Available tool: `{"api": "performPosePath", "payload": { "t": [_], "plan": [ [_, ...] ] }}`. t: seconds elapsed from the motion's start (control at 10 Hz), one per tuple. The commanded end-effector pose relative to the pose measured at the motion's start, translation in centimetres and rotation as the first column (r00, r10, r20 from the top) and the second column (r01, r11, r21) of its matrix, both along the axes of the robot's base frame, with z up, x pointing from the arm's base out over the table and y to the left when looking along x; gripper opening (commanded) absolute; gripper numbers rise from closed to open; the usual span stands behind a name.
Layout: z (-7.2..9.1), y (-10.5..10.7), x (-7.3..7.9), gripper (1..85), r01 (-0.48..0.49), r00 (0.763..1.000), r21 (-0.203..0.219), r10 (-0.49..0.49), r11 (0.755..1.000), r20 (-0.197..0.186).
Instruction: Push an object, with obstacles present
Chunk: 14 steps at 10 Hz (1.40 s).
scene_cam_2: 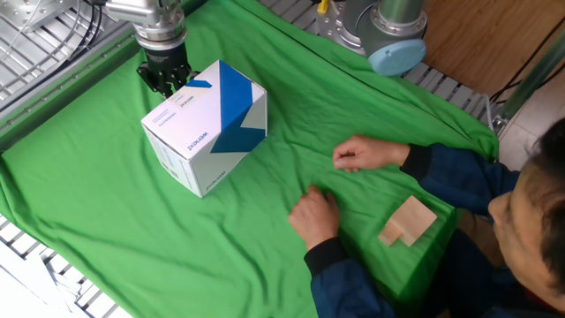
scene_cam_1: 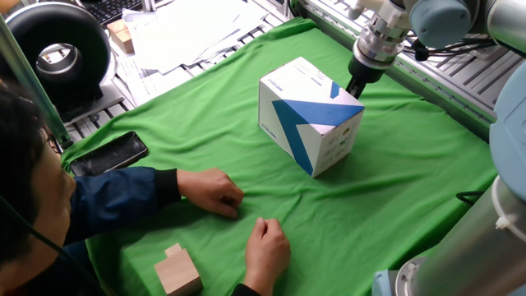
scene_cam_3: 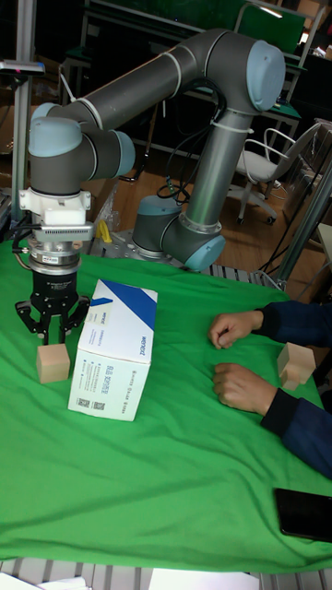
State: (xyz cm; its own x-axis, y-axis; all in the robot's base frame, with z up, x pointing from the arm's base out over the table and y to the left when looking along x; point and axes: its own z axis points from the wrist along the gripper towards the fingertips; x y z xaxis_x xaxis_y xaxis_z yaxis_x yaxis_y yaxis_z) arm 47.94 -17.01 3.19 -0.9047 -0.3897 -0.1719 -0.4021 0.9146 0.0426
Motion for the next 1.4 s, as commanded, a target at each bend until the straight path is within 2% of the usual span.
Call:
{"api": "performPosePath", "payload": {
  "t": [0.0,0.1,0.2,0.4,0.7,0.9,1.2,1.3],
  "plan": [
    [0.1,-0.1,0.0,32.0,0.028,1.000,0.007,-0.028,1.000,0.001],
    [0.2,0.2,0.2,32.0,0.032,0.999,0.020,-0.032,0.999,0.005],
    [0.2,0.0,0.2,32.0,0.038,0.999,0.013,-0.038,0.999,0.007],
    [0.1,-0.2,-0.1,32.0,0.062,0.998,0.007,-0.062,0.998,-0.007],
    [0.1,-0.4,0.0,32.0,0.148,0.989,0.011,-0.148,0.989,-0.016],
    [0.0,-0.5,-0.2,31.7,0.162,0.986,0.009,-0.162,0.987,-0.025],
    [0.1,-0.6,0.2,31.0,0.152,0.988,0.007,-0.152,0.988,-0.005],
    [0.3,-0.2,1.5,30.7,0.154,0.988,0.015,-0.154,0.988,0.002]
  ]
}}
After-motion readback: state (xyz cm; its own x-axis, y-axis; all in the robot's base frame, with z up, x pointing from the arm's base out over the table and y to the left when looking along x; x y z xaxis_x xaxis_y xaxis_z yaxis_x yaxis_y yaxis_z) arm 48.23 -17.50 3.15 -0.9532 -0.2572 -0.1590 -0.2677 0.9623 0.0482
